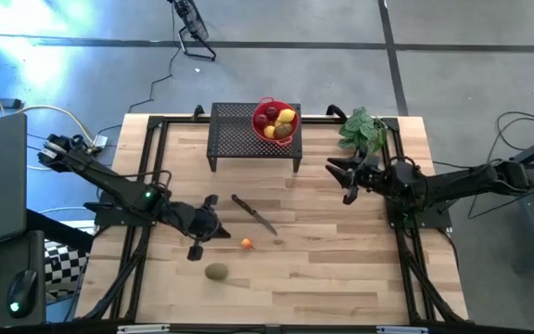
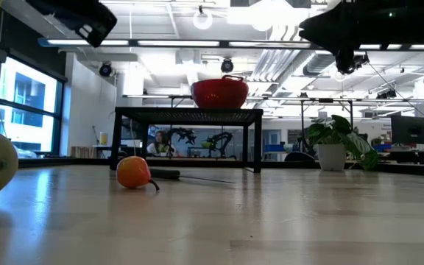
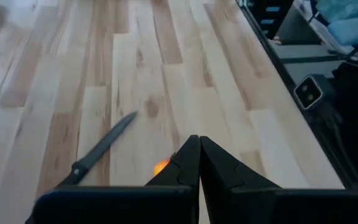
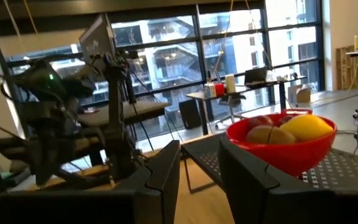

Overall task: Pick & Place Fruit
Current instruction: Put the pear into the colander on the shelf

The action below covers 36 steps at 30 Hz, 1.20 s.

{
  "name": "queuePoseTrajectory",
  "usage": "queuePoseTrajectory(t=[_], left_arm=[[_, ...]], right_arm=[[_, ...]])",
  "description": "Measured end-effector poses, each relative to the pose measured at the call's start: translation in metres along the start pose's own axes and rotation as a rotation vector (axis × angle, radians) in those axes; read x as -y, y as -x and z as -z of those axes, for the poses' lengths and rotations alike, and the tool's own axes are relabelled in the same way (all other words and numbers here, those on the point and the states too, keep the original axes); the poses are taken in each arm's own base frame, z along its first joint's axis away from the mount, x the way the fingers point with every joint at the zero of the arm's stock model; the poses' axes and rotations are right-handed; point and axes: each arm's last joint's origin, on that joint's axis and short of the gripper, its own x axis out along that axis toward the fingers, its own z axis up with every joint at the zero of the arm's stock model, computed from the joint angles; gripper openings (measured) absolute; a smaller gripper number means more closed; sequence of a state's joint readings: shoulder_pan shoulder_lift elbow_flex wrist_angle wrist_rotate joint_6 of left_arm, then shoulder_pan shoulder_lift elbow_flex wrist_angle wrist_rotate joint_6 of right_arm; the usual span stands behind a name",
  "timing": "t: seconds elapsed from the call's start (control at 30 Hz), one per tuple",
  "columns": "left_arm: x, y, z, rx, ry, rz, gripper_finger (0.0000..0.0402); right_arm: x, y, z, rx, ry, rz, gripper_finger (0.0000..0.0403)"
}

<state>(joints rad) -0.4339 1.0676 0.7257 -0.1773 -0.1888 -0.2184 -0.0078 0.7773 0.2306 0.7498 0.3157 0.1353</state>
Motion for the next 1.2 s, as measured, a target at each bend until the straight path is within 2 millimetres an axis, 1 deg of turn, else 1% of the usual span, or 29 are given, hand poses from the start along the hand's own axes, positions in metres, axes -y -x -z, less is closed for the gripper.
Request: queuePoseTrajectory(t=[0.07,0.43,0.63,0.8,0.93,1.03,1.13,1.2], left_arm=[[0.001,0.000,-0.004,0.013,0.004,0.012,0.0000],[0.001,0.000,-0.003,0.004,-0.001,0.018,0.0000],[-0.001,0.000,-0.003,0.020,-0.003,-0.053,0.0000],[-0.001,0.000,-0.004,0.029,-0.073,-0.059,0.0000],[-0.003,0.000,-0.013,0.116,-0.123,-0.077,0.0000],[-0.010,-0.007,-0.018,0.149,-0.148,-0.110,0.0000],[-0.022,-0.020,-0.017,0.123,-0.148,-0.145,0.0000],[-0.032,-0.032,-0.011,0.061,-0.140,-0.135,0.0000]], right_arm=[[0.000,0.000,0.002,-0.015,0.005,0.002,0.0103],[0.001,0.000,0.009,-0.088,0.029,0.010,0.0103],[0.001,0.000,0.009,-0.092,0.030,0.007,0.0103],[0.001,0.000,0.009,-0.091,0.030,0.011,0.0103],[0.001,0.000,0.009,-0.091,0.030,0.011,0.0103],[0.001,0.000,0.009,-0.092,0.028,0.006,0.0103],[0.001,0.000,0.009,-0.092,0.005,0.008,0.0103],[0.001,0.000,0.009,-0.092,0.004,0.008,0.0103]])
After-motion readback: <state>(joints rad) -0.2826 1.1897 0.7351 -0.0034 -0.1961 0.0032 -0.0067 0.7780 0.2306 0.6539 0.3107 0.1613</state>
